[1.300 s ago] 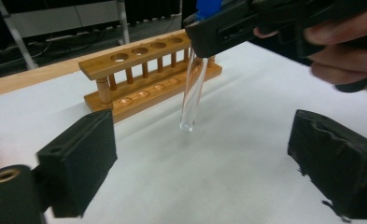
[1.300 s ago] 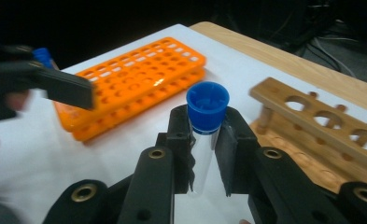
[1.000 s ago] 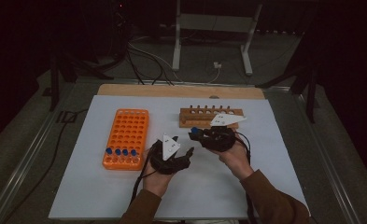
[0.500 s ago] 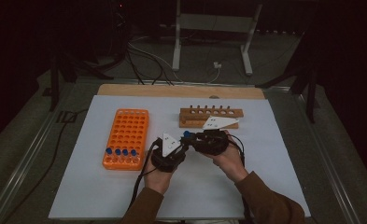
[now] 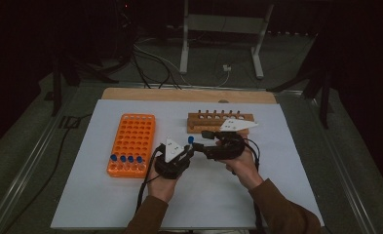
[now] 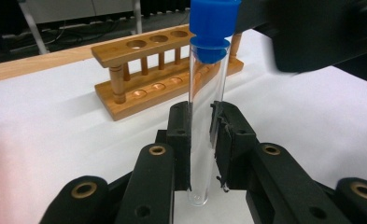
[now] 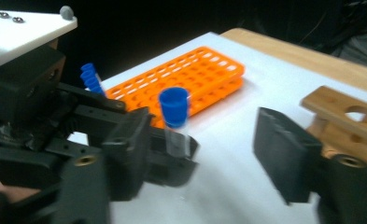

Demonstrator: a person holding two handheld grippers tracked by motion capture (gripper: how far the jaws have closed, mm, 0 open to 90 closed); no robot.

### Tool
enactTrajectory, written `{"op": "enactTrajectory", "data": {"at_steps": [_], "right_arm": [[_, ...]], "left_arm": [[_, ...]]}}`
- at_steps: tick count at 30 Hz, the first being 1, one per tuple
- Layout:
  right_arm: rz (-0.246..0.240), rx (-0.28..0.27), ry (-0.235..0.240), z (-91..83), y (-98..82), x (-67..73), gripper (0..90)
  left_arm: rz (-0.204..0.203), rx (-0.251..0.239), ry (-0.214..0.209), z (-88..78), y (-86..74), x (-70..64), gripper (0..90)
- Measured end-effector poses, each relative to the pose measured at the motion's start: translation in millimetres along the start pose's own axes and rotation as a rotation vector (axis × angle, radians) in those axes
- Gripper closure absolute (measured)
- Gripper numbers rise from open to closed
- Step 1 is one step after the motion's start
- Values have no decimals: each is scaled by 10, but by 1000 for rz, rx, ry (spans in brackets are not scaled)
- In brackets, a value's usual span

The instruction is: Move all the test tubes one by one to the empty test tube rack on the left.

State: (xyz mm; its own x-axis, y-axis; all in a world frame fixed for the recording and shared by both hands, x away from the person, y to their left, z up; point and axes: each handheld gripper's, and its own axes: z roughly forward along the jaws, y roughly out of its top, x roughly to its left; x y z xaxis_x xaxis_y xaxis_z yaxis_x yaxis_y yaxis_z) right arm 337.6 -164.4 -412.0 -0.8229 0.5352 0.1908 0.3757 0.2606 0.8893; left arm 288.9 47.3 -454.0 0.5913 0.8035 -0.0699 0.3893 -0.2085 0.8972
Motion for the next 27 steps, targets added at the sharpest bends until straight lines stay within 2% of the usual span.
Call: {"op": "enactTrajectory", "data": {"at_steps": [3,6,11,13,21,27], "right_arm": [[2,-14,-30,-75,-19,-46,179],[14,-19,-37,-129,-46,-100,137],[8,2,-103,-193,-112,-186,26],[-7,5,-132,-225,-156,-218,20],[55,-3,-169,-378,-333,-372,0],[71,-22,-212,-545,-385,-465,0]], "left_arm": [[-17,-11,1,-49,16,32,782],[-22,-18,3,-118,41,62,782],[-35,-52,10,-267,117,149,782],[-35,-58,12,-331,145,198,782],[-57,-125,37,-646,265,453,781],[-54,-178,106,-964,334,734,781]]}}
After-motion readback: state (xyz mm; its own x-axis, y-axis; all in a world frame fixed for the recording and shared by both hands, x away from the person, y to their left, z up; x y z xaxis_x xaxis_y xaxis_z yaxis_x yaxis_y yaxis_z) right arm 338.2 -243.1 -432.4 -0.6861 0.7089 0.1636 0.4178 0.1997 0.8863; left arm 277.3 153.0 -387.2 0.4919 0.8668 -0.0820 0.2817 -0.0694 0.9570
